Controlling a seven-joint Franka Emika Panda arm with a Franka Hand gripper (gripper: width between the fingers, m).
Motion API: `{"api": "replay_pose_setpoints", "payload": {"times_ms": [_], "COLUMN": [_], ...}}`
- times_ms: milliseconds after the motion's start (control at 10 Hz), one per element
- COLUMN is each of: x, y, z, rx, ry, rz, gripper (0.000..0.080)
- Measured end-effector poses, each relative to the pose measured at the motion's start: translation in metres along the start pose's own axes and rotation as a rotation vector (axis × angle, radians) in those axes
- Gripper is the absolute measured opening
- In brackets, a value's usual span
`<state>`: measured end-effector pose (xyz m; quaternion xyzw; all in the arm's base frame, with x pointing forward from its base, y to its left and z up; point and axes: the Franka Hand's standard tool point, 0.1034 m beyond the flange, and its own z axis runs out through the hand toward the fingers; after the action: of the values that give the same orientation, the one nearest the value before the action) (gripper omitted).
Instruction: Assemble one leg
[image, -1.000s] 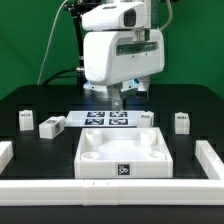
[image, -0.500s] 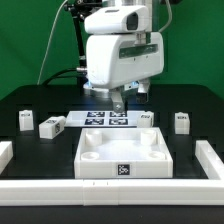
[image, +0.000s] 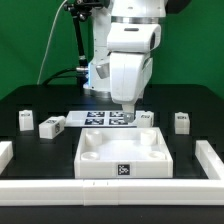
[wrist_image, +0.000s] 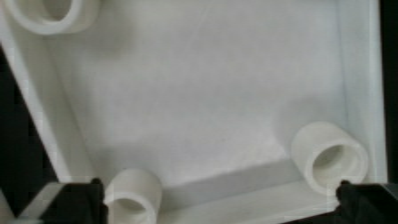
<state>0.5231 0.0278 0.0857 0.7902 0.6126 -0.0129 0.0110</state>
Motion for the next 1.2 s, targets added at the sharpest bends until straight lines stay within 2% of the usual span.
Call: {"api": "replay_pose_setpoints", "payload": {"times_ms": [300, 400, 500, 600, 800, 900, 1200], "x": [-0.001, -0.003, -0.009, -0.015, -0.017, -0.020, -0.021], "y": [-0.001, -0.003, -0.013, -0.023, -0.035, -0.042, -0.041], "z": [0.001, 0.006, 0.016, 0.025, 0.040, 0.046, 0.045], "rx": [0.003, -0.015, -0.032, -0.016, -0.014, -0.003, -0.002], "ry": [-0.001, 0.010, 0.022, 0.021, 0.030, 0.030, 0.029], "rz": [-0.002, -0.112, -0.209, -0.262, -0.276, -0.272, -0.268], "gripper": [0.0650, 0.0650, 0.0650, 0.0650, 0.0650, 0.0650, 0.0650]}}
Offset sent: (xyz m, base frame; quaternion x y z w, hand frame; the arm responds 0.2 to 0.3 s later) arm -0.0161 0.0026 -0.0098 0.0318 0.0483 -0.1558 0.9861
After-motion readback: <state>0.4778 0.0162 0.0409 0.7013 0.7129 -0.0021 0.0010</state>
